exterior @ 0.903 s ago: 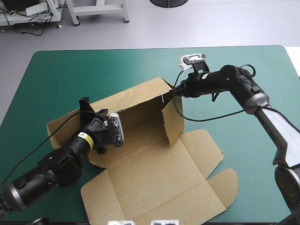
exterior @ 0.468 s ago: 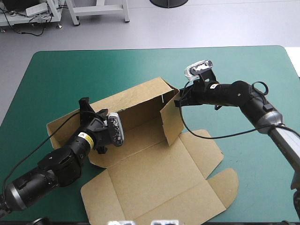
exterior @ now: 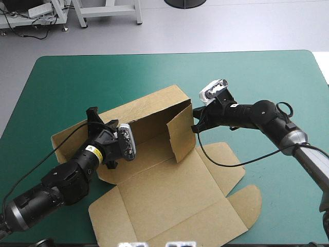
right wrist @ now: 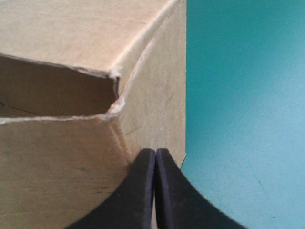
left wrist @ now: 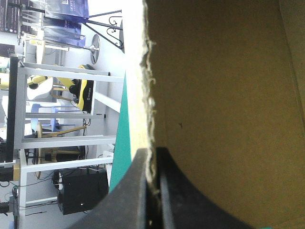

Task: Fold the box

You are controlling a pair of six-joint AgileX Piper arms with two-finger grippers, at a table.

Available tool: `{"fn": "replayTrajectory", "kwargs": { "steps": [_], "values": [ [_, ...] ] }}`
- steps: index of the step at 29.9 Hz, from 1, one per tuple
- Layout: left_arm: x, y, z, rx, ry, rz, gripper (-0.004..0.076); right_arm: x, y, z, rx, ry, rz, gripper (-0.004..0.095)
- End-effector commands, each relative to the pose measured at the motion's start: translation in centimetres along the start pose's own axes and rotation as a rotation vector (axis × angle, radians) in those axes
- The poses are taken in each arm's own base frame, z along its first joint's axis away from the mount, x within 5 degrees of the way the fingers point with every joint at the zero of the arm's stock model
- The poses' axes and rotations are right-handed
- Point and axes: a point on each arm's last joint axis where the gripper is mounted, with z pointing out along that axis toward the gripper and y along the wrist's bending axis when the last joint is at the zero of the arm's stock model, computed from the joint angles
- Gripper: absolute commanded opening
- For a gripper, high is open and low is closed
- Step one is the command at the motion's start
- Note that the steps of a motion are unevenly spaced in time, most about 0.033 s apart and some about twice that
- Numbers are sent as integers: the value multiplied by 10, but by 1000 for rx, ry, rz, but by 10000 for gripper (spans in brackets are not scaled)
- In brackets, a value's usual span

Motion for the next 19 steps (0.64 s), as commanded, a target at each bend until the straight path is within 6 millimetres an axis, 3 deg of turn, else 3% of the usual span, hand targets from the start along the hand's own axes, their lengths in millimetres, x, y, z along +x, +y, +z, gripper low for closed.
{"fn": "replayTrajectory", "kwargs": {
  "steps": [1, 7, 15, 19],
  "values": [
    [-8, 9, -6, -29, -70, -29, -6, -15, 9, -18, -29, -59, -65, 7],
    [-8, 9, -6, -29, -70, -29, -6, -11, 11, -18, -57, -15, -102, 134],
    [-8, 9, -6, -29, -70, -32, -6, -7, 11, -18, -58, 22, -105, 541],
    [-8, 9, -6, -27, -68, -35, -6, -7, 10, -18, -53, 21, -122, 580]
  ]
}}
